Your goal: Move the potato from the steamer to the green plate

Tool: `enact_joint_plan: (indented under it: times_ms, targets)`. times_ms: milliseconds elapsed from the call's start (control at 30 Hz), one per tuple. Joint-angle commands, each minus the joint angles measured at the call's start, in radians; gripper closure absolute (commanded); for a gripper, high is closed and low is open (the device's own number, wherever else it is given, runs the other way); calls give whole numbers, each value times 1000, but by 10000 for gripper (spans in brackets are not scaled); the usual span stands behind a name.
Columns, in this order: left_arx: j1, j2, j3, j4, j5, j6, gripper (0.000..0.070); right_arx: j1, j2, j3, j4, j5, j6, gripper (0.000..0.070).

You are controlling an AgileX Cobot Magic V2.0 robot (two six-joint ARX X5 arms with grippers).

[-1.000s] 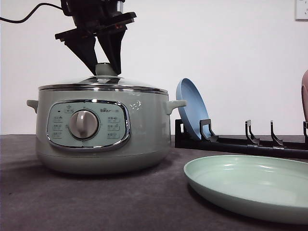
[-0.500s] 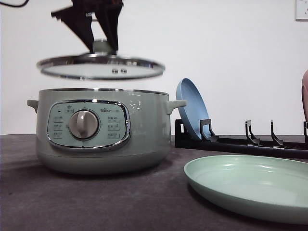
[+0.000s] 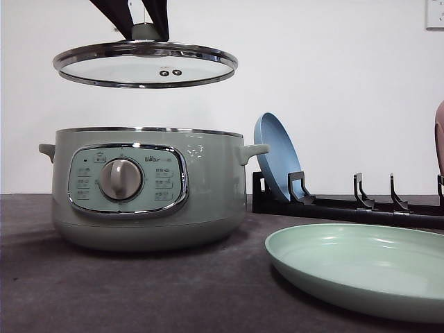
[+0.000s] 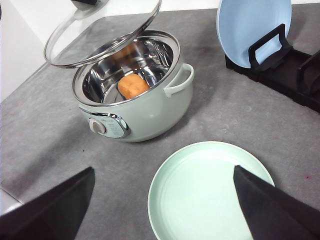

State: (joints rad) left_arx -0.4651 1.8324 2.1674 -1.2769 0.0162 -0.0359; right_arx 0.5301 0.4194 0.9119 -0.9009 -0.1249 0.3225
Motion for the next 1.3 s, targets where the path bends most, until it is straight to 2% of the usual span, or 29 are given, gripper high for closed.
enact_joint_plan:
  times_ms: [0,200,433,933,1267]
  targets:
    - [3,-3,50,33,-5,10,700,5,3,14,9,11,7,140]
    - [40,-3,50,31,-73,25,700,5,3,14,8,21,7,140]
    - [135,-3,50,31,-74,25,700,5,3,14,8,21,7,140]
    - [396,-3,50,17,-74,24,700,5,3,14,8,21,7,140]
    - [461,-3,50,18,-73,24,700,5,28,14,11,11,-10,140]
